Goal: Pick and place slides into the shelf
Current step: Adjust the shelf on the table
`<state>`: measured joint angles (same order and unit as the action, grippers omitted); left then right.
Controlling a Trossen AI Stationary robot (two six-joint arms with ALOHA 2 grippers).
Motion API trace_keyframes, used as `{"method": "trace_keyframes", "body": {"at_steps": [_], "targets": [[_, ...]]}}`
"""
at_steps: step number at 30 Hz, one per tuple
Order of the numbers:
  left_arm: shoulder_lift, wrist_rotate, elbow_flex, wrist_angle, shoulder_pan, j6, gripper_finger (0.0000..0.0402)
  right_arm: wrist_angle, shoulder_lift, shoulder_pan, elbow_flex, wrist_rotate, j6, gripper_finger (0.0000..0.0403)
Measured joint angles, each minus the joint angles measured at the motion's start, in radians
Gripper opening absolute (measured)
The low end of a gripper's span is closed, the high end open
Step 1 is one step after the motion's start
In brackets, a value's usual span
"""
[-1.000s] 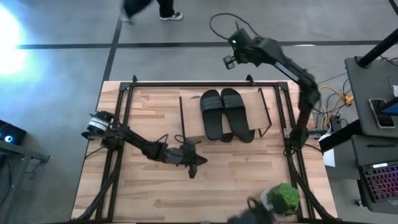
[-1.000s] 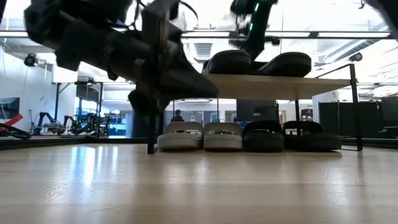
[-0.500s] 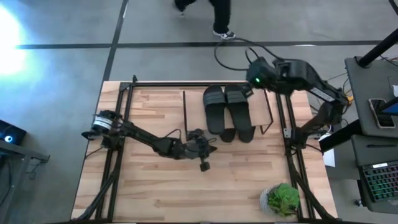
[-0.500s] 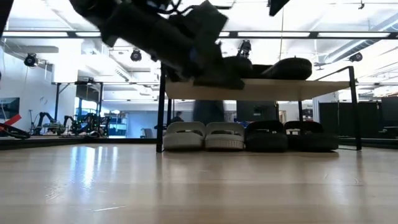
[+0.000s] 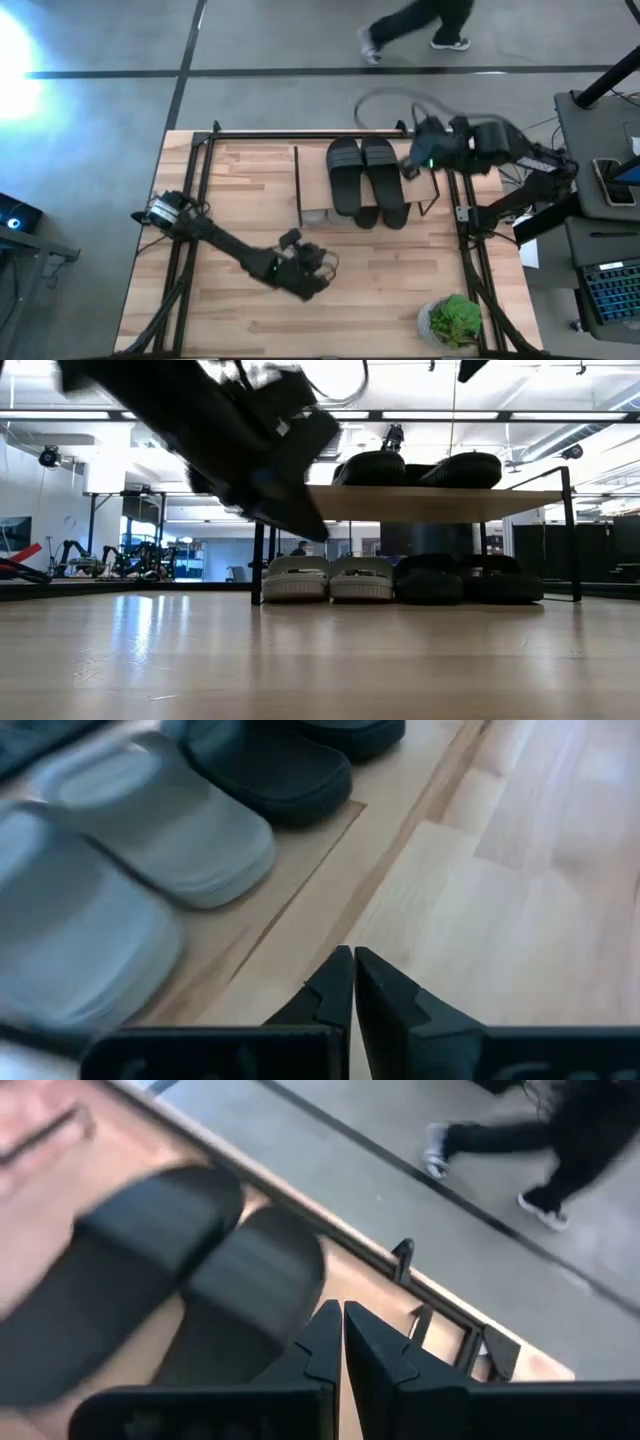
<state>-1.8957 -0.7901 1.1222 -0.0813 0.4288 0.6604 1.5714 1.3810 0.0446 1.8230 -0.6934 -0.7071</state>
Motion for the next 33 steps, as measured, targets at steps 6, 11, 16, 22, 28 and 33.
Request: {"method": "trace_keyframes", "body": {"at_steps": [6,11,16,22,28,33], "targets": [[-0.064,-0.056,0.149,-0.419,0.041,0.035,0.0000,0.000,-0.070,-0.136,-0.193,-0.064,0.000,0.0009],[-0.160,-0.030,0.241,-0.509,0.016,-0.115,0.0000,-0.001,-0.095,-0.183,-0.307,-0.066,-0.016,0.0009],[-0.173,-0.057,0.250,-0.646,0.002,-0.045,0.0000,0.000,-0.106,-0.206,-0.379,-0.064,-0.052,0.0009],[-0.130,-0.109,0.246,-0.702,-0.041,-0.071,0.0000,0.000,-0.113,-0.208,-0.446,-0.063,-0.053,0.0009],[-0.127,-0.128,0.235,-0.775,-0.075,-0.064,0.0000,0.000,-0.117,-0.208,-0.479,-0.044,-0.053,0.0009],[-0.126,-0.128,0.199,-0.842,-0.094,-0.035,0.0000,0.000,-0.118,-0.208,-0.482,-0.033,-0.054,0.0009]]}}
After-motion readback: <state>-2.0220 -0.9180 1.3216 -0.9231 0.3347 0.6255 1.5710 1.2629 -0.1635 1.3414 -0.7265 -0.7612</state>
